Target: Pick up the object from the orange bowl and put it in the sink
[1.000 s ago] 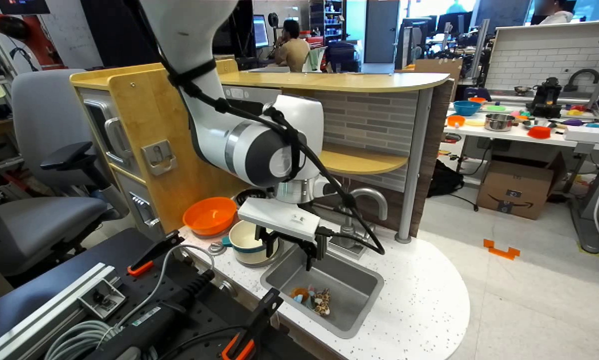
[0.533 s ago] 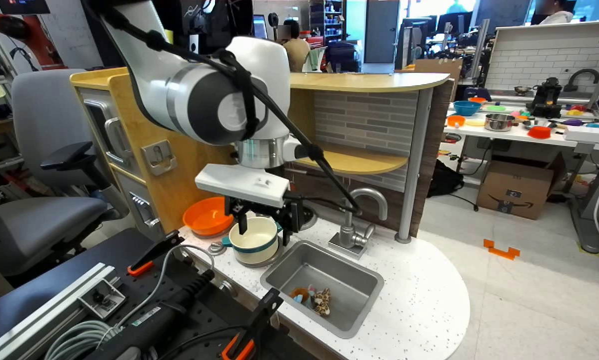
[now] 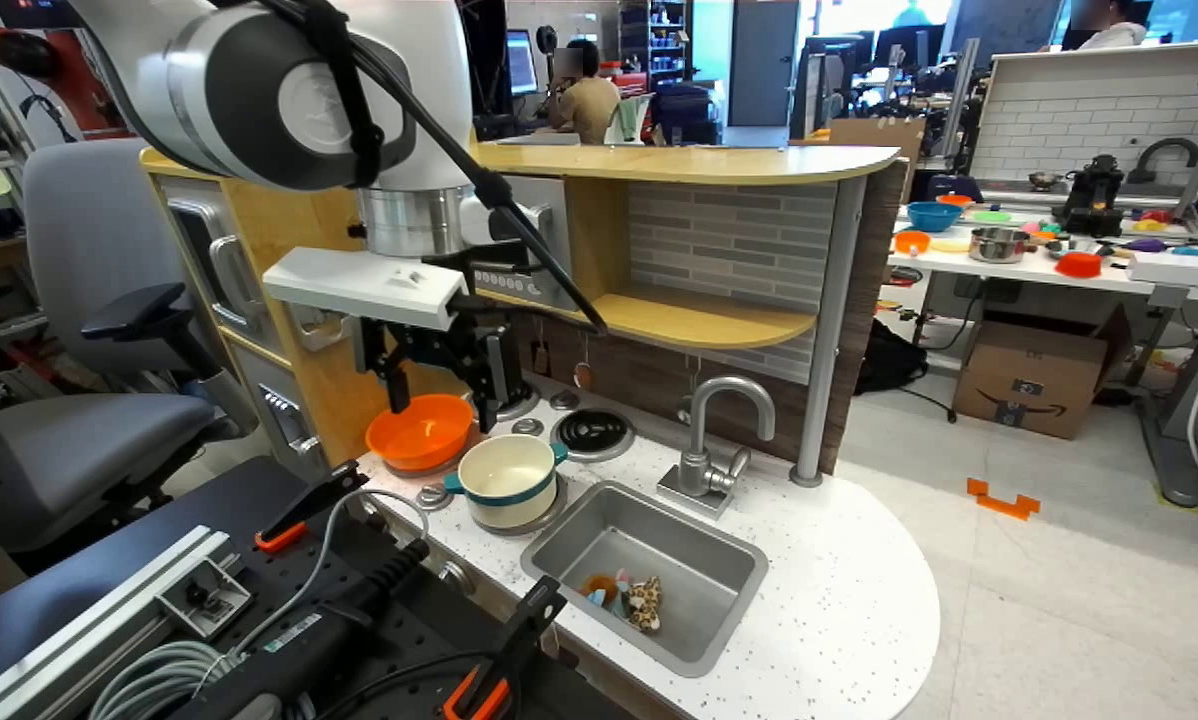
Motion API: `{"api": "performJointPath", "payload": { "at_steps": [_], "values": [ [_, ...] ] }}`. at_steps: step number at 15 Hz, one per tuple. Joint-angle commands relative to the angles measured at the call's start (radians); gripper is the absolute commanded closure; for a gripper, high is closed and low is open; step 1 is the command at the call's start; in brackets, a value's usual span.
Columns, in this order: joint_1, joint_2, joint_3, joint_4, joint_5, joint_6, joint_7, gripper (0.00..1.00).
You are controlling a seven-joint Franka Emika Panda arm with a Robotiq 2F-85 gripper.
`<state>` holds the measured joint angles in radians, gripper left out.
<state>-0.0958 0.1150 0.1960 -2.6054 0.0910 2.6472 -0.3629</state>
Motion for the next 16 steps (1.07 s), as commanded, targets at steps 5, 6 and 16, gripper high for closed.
{"api": "performJointPath", "payload": {
  "at_steps": [5, 6, 16],
  "values": [
    [0.081, -0.046, -0.053, -0.031, -0.002, -0.079, 0.017, 0.0],
    [0.081, -0.046, -0.054, -0.033, -0.002, -0.079, 0.017, 0.0],
    [0.081, -0.046, -0.057, -0.033, -0.002, -0.079, 0.017, 0.0]
  ]
}}
